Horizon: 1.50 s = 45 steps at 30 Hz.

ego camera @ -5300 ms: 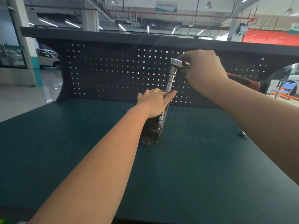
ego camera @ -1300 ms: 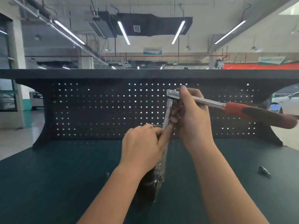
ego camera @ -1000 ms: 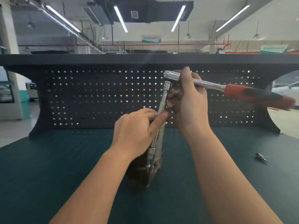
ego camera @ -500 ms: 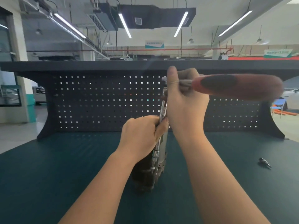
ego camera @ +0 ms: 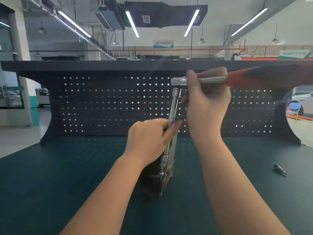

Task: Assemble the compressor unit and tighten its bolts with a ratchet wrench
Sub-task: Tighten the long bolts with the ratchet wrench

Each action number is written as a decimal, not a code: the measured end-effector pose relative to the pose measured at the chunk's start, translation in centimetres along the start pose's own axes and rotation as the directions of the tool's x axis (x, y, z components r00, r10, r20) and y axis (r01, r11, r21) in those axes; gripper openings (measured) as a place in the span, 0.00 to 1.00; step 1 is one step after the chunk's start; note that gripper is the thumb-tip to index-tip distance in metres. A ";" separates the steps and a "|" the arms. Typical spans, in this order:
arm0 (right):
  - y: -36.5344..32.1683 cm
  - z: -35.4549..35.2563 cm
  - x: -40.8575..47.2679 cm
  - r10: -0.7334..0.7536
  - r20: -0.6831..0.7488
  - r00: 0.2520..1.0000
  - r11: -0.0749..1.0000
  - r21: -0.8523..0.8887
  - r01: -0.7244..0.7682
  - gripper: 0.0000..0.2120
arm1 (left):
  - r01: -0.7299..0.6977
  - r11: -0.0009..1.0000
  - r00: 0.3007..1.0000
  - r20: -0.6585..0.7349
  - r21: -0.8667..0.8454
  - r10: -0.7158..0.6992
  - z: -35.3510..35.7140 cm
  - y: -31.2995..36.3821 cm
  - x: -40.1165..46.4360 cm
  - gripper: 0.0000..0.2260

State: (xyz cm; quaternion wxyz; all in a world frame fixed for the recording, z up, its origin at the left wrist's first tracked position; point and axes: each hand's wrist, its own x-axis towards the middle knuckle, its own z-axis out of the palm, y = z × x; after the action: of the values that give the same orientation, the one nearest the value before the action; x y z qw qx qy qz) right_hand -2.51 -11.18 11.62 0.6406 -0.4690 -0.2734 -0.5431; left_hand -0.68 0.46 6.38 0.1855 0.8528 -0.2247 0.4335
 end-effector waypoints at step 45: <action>0.4 1.0 0.4 0.748 0.135 0.650 0.450 0.616 -0.646 0.12 | 0.004 0.988 1.000 -0.020 -0.155 -0.008 -0.2 -0.5 0.0 0.28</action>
State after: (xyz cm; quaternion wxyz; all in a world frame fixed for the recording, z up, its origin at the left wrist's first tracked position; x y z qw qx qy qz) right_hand -1.87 -10.45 12.25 0.9403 -0.2592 -0.1661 -0.1450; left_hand -0.58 0.96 6.40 0.2550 0.8318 -0.2532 0.4230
